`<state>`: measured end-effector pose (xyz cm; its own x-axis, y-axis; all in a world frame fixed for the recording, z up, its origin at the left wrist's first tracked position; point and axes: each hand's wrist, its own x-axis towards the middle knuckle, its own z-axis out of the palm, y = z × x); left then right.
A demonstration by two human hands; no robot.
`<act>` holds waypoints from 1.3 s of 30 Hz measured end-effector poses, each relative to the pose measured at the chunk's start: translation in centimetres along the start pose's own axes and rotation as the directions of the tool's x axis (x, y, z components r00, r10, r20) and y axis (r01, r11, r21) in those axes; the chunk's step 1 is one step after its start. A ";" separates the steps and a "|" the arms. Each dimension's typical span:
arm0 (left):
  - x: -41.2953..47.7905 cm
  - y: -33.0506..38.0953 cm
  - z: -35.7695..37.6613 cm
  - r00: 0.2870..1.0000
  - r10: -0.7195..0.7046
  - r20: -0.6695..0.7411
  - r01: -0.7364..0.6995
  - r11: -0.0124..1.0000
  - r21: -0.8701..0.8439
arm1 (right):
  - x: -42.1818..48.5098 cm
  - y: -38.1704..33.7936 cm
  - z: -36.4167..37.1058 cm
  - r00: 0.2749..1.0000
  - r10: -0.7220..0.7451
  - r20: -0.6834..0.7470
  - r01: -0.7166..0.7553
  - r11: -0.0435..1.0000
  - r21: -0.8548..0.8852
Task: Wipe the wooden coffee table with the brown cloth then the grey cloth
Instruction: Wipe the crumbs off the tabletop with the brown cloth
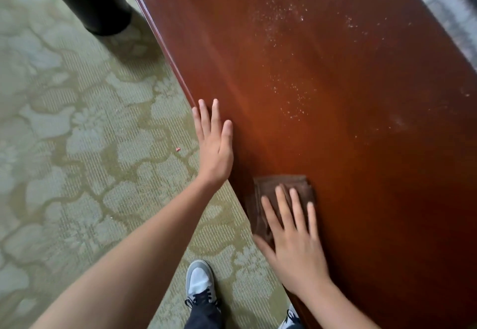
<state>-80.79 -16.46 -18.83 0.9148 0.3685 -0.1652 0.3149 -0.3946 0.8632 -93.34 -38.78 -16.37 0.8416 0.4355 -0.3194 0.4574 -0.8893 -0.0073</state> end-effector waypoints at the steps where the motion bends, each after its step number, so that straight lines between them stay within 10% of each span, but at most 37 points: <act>1: 0.0 0.0 -0.1 1.000 -0.006 0.012 0.006 1.000 -0.009 | -1.0 0.5 0.3 1.000 -0.011 0.009 0.011 1.000 -0.012; 9: 0.2 -0.7 -1.3 0.997 0.011 0.082 -0.007 0.999 -0.050 | 9.7 -1.3 -2.3 0.967 -0.252 -0.039 0.251 0.968 -0.025; 13: 0.1 0.1 -1.0 0.995 -0.046 0.091 0.024 0.973 0.231 | 14.9 3.2 -3.3 0.935 -0.352 -0.042 0.352 0.936 0.007; 18: -0.4 3.1 3.3 0.998 -0.067 0.000 0.052 0.783 0.620 | 22.5 18.5 -6.9 0.990 0.137 0.011 -0.137 0.990 0.035; 23: -0.5 5.4 6.8 0.999 0.050 -0.013 -0.031 0.776 0.630 | 23.8 24.6 -8.8 0.903 0.425 0.059 -0.429 0.897 0.108; 28: -0.7 4.9 6.3 0.977 0.071 -0.200 -0.023 0.973 0.231 | 22.7 10.6 -7.7 0.999 0.013 -0.031 -0.012 1.000 0.019; 33: -0.1 4.8 5.8 0.948 -0.076 -0.310 0.048 0.994 -0.098 | 22.9 4.3 -8.0 0.918 -0.393 0.050 0.393 0.920 0.011; 39: -2.1 8.3 11.0 0.984 -0.036 -0.176 0.092 0.942 0.324 | 20.1 20.7 -7.2 0.995 -0.095 0.011 0.095 0.993 0.064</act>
<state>-77.32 -29.77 -16.62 0.8441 0.5248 -0.1099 0.4629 -0.6099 0.6433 -64.94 -47.42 -16.13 0.7909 0.5168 -0.3277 0.5155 -0.8512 -0.0984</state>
